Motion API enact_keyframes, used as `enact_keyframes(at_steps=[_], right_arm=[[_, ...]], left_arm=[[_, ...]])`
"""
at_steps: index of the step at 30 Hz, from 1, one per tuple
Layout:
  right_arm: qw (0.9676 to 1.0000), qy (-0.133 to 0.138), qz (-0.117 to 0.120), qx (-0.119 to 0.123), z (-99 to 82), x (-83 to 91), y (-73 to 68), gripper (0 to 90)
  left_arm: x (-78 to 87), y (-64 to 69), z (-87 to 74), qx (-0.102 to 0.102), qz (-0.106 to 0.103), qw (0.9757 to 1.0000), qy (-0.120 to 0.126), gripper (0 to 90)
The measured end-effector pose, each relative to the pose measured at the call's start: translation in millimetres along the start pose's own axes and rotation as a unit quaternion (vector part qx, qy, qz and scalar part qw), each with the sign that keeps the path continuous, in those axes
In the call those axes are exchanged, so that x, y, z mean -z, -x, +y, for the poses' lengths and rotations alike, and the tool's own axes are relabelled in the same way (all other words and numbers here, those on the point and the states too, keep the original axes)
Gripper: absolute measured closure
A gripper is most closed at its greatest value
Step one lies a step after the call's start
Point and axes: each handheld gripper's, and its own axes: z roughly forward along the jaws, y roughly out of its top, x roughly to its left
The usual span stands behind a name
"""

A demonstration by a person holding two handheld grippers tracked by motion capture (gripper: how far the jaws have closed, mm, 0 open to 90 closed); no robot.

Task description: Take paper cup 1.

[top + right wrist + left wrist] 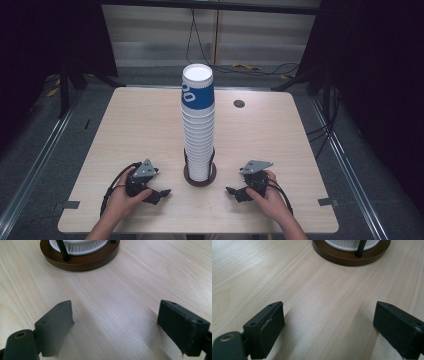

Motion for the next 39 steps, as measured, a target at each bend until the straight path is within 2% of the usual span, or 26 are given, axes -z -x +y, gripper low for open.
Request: enact_keyframes(at_steps=[11,13,14,16,17,18,19,22,25,26,28,32,35,36,37,38,39], right_arm=[[1.0,0.002,-0.006,-0.005,-1.3,1.5,-2.0,12.5],[1.0,-0.003,-0.003,-0.008,-2.5,4.4,-2.7,13.8],[0.9999,-0.008,0.002,-0.009,-2.0,6.2,-2.4,14.8],[0.9998,-0.015,0.009,-0.011,-0.8,8.6,-1.5,15.9],[0.9996,-0.017,0.017,-0.013,0.3,11.3,-0.6,15.8],[0.9988,-0.003,0.035,-0.033,3.9,19.0,1.7,15.8],[0.9985,0.004,0.038,-0.038,6.6,23.6,2.5,15.9],[0.9985,0.024,0.037,-0.033,14.1,34.1,2.9,16.1],[0.9962,0.062,0.054,-0.031,30.7,50.6,2.2,16.1],[0.9957,0.066,0.061,-0.027,34.9,54.0,1.3,16.0],[0.995,0.072,0.067,-0.019,42.9,59.5,-0.2,15.8],[0.9949,0.074,0.069,-0.004,56.7,67.3,-1.2,15.6],[0.9939,0.08,0.075,-0.002,65.0,69.0,-1.6,15.5],[0.9924,0.091,0.083,-0.009,67.3,69.3,-1.5,15.5],[0.9924,0.091,0.083,-0.009,67.3,69.3,-1.5,15.5],[0.991,0.097,0.091,-0.016,71.8,69.1,-1.5,15.3],[0.991,0.097,0.091,-0.016,71.8,69.1,-1.5,15.3]], left_arm=[[0.7,1.3,0.0,0.004,0.005,1.0,-0.002,8.7],[2.2,2.3,-1.3,0.022,-0.007,0.9997,0.004,7.2],[3.4,2.9,-1.2,0.029,-0.01,0.9995,-0.001,7.2],[4.2,2.9,-0.7,0.026,-0.014,0.9996,-0.004,7.6],[5.6,3.1,0.1,0.031,-0.019,0.9993,-0.008,7.6],[7.5,2.8,1.3,0.049,-0.036,0.9981,-0.004,10.8],[8.5,3.0,2.2,0.056,-0.041,0.9976,-0.003,11.7],[11.0,2.3,5.2,0.059,-0.048,0.9971,0.002,12.0],[15.9,1.7,11.2,0.065,-0.052,0.9964,0.016,12.4],[19.4,1.5,15.1,0.071,-0.057,0.9955,0.026,12.4],[24.1,0.8,19.5,0.067,-0.058,0.9955,0.032,12.4],[34.9,0.1,30.4,0.074,-0.071,0.9937,0.045,12.5],[41.7,-1.0,37.9,0.071,-0.078,0.9933,0.049,12.5],[48.8,-2.2,47.5,0.073,-0.077,0.9927,0.057,12.5],[48.8,-2.2,47.5,0.073,-0.077,0.9927,0.057,12.5],[55.3,-3.0,57.4,0.074,-0.085,0.9917,0.061,12.5],[55.3,-3.0,57.4,0.074,-0.085,0.9917,0.061,12.5]])
